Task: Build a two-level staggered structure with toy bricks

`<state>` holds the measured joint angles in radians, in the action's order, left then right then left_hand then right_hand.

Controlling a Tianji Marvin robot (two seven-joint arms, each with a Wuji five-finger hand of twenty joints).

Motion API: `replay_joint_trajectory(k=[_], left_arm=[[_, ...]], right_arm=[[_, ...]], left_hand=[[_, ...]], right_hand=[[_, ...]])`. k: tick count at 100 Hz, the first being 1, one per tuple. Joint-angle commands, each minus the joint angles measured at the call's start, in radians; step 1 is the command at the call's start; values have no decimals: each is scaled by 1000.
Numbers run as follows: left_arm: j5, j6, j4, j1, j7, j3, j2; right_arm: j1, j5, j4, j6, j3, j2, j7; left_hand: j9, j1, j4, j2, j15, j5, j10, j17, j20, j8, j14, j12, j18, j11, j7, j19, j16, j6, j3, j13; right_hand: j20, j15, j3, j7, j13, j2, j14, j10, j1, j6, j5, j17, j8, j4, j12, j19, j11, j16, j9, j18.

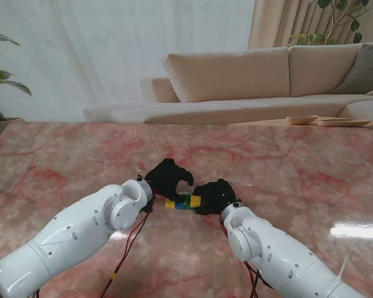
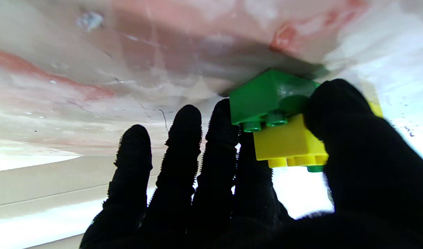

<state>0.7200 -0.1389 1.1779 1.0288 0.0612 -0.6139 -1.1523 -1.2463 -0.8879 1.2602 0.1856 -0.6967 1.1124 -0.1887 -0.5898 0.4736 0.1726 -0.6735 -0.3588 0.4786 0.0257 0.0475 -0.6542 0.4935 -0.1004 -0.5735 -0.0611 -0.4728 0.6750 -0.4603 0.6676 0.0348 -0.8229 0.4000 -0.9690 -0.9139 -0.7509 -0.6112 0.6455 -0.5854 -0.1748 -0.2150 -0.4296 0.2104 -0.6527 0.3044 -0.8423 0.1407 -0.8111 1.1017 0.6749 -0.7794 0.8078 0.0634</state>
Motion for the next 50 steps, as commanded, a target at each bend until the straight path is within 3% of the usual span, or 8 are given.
replay_joint_trajectory(k=[1, 5, 10, 14, 18, 27, 50], left_arm=[[-3, -5, 22, 19, 16, -9, 7], [-5, -11, 27, 30, 27, -25, 7], [-10, -11, 33, 42, 42, -41, 4], [-11, -16, 31, 46, 59, -48, 1], [-12, -21, 26, 48, 78, -50, -3], [-6, -25, 18, 45, 97, -45, -7], [16, -16, -20, 13, 100, 4, -8]], right_arm=[[-11, 3, -12, 2, 6, 1, 17], [-10, 4, -13, 3, 7, 1, 17], [-9, 3, -13, 3, 9, 1, 16], [-8, 3, -14, 2, 9, 1, 16], [-8, 3, -15, 1, 11, 1, 17], [-7, 2, -16, 1, 12, 0, 18], [-8, 2, -14, 3, 11, 0, 20]], left_hand=[[-29, -38, -34, 33, 0, 23, 8, 16, -40, 0, -20, 8, 2, -4, 34, 3, 2, 24, 20, 1], [-53, -31, -39, 42, -11, 49, 11, 13, -53, 7, -20, 5, 0, -12, 56, -22, 9, 41, 15, 21], [-116, -10, -49, 59, -53, 112, 15, 9, -127, 24, -24, -9, -7, -35, 107, -179, 41, 72, -11, 82], [-205, 69, 19, 26, -116, 180, 23, -36, -209, -18, -32, -31, -44, -75, 191, -374, 93, 131, 4, 172], [-293, 148, 34, -4, -182, 229, 30, -87, -242, -93, -35, -62, -72, -120, 313, -509, 138, 197, 40, 259], [-438, 187, 55, -39, -274, 304, 43, -149, -266, -118, -39, -237, -98, -91, 410, -657, 206, 259, 0, 355], [-506, 213, 67, -58, -308, 352, 35, -176, -274, -160, -45, -248, -115, -60, 412, -708, 231, 256, -11, 406]], right_hand=[[-27, -18, -12, 1, 16, 2, -17, -5, -12, 8, -43, -13, 32, 24, -8, 34, -2, -16, 11, -7], [-27, -18, -12, 1, 15, 2, -17, -4, -13, 8, -43, -13, 32, 25, -9, 33, -1, -16, 12, -7], [-27, -18, -12, 1, 16, 3, -18, -6, -12, 9, -43, -13, 32, 26, -8, 33, -2, -17, 11, -7], [-27, -18, -13, 1, 15, 2, -17, -5, -12, 9, -42, -13, 32, 26, -8, 33, -1, -17, 12, -7], [-27, -18, -13, 1, 15, 2, -17, -5, -12, 9, -42, -13, 33, 26, -9, 33, -1, -17, 12, -7], [-27, -18, -16, 1, 15, 2, -17, -5, -12, 8, -41, -14, 33, 26, -8, 33, -2, -17, 11, -7], [-27, -17, -22, 0, 16, -1, -18, -5, -12, 9, -42, -13, 33, 29, -8, 33, -2, -17, 12, -7]])
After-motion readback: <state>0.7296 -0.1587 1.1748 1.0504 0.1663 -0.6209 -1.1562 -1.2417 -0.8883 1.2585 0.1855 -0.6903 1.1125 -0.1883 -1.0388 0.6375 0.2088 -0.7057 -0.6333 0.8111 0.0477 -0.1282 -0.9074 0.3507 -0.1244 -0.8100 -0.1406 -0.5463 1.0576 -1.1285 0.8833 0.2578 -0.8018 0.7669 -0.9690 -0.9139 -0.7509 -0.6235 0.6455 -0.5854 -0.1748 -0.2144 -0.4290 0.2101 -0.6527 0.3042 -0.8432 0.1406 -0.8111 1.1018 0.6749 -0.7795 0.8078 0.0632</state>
